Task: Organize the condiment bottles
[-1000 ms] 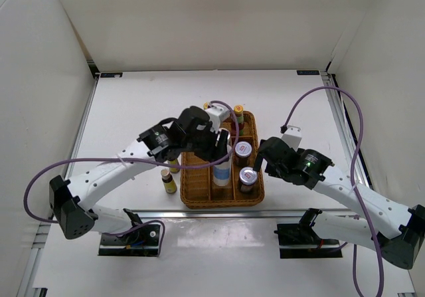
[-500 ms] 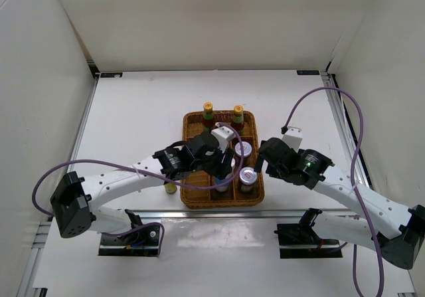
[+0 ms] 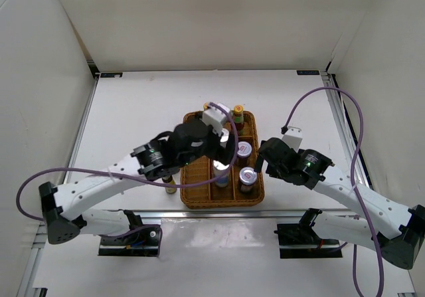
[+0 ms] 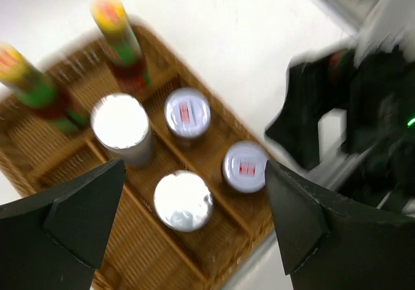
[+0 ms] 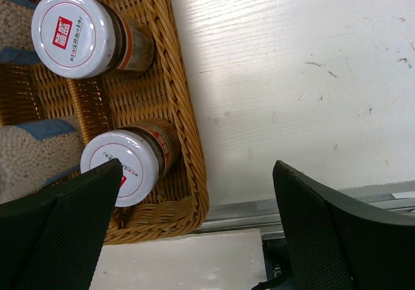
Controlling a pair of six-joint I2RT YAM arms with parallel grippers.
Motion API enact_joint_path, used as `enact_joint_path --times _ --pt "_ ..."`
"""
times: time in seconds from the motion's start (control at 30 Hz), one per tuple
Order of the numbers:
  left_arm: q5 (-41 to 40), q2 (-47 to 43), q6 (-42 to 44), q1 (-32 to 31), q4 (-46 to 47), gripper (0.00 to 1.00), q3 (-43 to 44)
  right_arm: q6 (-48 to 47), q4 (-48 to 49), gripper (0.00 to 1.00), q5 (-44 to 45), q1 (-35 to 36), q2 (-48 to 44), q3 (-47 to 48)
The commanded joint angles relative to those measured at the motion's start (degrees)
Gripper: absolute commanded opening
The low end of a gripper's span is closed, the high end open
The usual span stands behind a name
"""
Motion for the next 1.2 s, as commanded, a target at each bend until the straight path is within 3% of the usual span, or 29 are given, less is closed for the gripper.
enact_joint_path --times 0.0,0.2,0.37,0.5,0.97,1.17 --pt "-9.90 -5.06 2.08 -0.25 -6.22 1.00 8.11 1.27 0.09 1.00 1.29 -0.20 -0.28 -0.45" --pt "-13.47 -7.44 -7.67 11.06 -14.24 1.00 3.22 0.74 1.23 1.00 0.76 -0.20 -0.28 -0.98" --pt "-13.47 -6.91 -14.62 15.39 -19.25 1.00 -1.27 -0.31 1.23 1.00 -0.38 -0.20 0.33 -0.98" --pt "-8.74 -5.16 -16.56 19.69 -19.96 1.00 -2.77 -0.31 1.76 1.00 -0.38 -0.20 0.86 -0.98" --pt "-5.21 -2.16 -20.26 23.92 -20.58 0.90 -9.71 -0.83 2.29 1.00 -0.38 -0.20 0.24 -0.98" --pt "-5.21 -0.41 -20.26 25.76 -20.58 0.77 -10.77 -0.84 2.29 1.00 -0.38 -0.20 0.77 -0.98"
